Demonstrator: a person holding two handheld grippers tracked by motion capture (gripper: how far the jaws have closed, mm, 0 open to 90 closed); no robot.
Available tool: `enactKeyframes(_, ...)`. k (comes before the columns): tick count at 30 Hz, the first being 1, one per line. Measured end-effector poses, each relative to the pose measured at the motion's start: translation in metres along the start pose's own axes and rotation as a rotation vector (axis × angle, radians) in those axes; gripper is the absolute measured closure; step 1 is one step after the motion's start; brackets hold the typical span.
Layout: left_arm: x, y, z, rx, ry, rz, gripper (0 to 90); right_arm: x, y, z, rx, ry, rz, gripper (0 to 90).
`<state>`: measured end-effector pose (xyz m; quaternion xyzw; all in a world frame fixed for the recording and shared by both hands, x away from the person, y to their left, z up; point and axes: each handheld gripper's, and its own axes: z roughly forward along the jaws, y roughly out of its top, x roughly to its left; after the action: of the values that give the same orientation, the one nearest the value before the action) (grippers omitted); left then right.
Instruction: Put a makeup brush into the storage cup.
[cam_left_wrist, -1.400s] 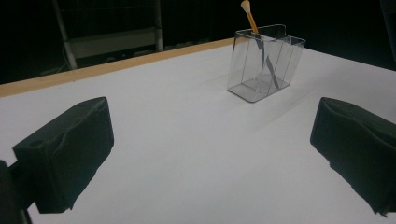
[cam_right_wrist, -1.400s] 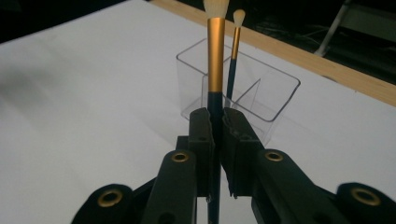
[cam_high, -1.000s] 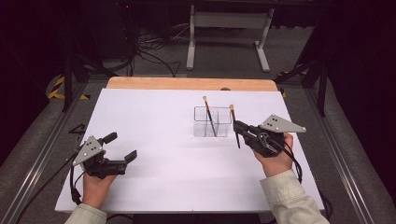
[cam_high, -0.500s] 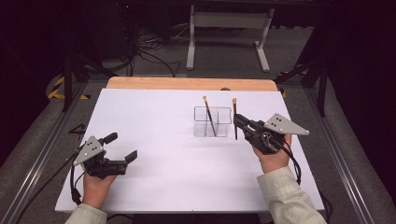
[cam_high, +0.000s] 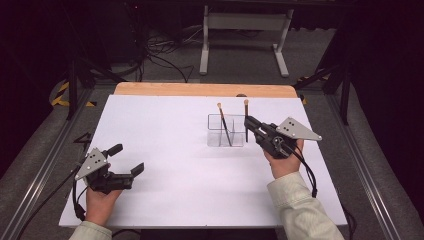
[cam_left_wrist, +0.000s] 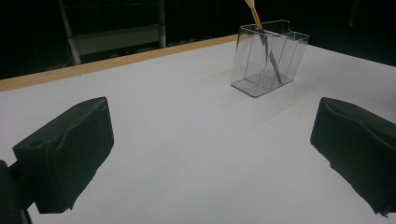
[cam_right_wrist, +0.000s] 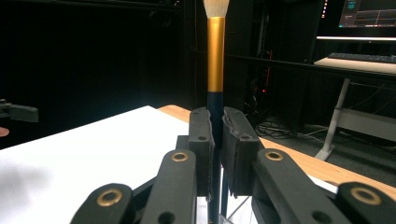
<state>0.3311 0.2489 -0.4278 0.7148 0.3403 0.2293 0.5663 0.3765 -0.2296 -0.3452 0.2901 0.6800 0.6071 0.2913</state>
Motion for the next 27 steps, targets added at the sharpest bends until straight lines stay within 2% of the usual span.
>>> enactKeyframes(8,0.001,-0.001,-0.002,0.0,0.003,-0.002,0.3,-0.003,0.001,0.018,-0.004,-0.002,0.012,82.6)
enactKeyframes(15,0.001,-0.001,-0.001,-0.003,0.0,-0.003,0.3,-0.004,0.007,0.033,0.005,-0.008,-0.014,82.6)
enactKeyframes(27,0.001,0.0,-0.001,-0.01,-0.005,-0.004,0.3,-0.007,0.015,0.055,0.005,-0.03,-0.023,82.6)
